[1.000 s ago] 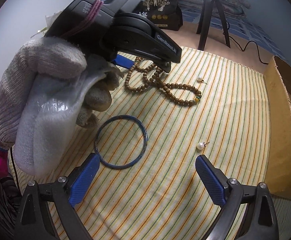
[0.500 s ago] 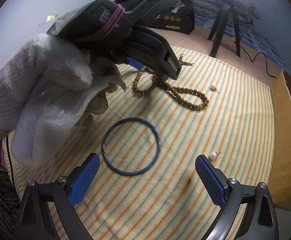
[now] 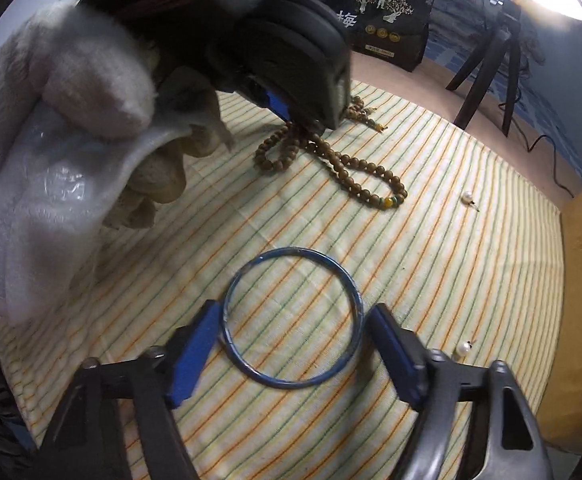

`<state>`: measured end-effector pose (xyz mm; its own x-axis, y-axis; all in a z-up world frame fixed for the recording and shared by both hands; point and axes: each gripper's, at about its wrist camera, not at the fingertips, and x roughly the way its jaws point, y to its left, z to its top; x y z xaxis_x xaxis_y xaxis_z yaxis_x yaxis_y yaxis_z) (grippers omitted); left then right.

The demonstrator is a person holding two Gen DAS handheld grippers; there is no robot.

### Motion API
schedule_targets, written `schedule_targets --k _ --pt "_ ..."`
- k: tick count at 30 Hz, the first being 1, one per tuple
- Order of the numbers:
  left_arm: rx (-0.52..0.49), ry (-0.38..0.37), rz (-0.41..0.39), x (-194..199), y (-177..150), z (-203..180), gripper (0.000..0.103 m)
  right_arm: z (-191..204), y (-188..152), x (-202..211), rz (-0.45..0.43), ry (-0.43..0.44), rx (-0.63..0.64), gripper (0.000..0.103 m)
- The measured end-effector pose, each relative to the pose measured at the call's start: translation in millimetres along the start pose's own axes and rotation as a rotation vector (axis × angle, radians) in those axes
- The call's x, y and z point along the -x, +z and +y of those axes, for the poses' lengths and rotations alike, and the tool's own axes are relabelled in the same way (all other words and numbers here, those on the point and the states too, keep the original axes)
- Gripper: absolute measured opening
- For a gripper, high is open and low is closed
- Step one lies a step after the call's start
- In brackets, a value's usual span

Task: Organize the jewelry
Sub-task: 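Grasp the brown bead mala with the left tool while the right tool grasps the blue bangle, then carry the mala and bangle into the box and open both tools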

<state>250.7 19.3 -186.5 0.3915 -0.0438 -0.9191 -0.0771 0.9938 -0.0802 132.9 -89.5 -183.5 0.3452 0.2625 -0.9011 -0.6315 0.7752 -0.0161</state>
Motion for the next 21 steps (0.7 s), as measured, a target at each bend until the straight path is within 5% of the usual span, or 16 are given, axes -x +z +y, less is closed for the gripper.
schedule_targets --k 10,21 --pt "0.053 -0.043 -0.044 22 3 17 0.011 -22 -1 18 -0.031 -0.001 -0.062 0.073" --pt "0.0 -0.142 -0.149 81 -7 -3 0.011 -58 1 62 -0.133 -0.026 -0.153 0.073"
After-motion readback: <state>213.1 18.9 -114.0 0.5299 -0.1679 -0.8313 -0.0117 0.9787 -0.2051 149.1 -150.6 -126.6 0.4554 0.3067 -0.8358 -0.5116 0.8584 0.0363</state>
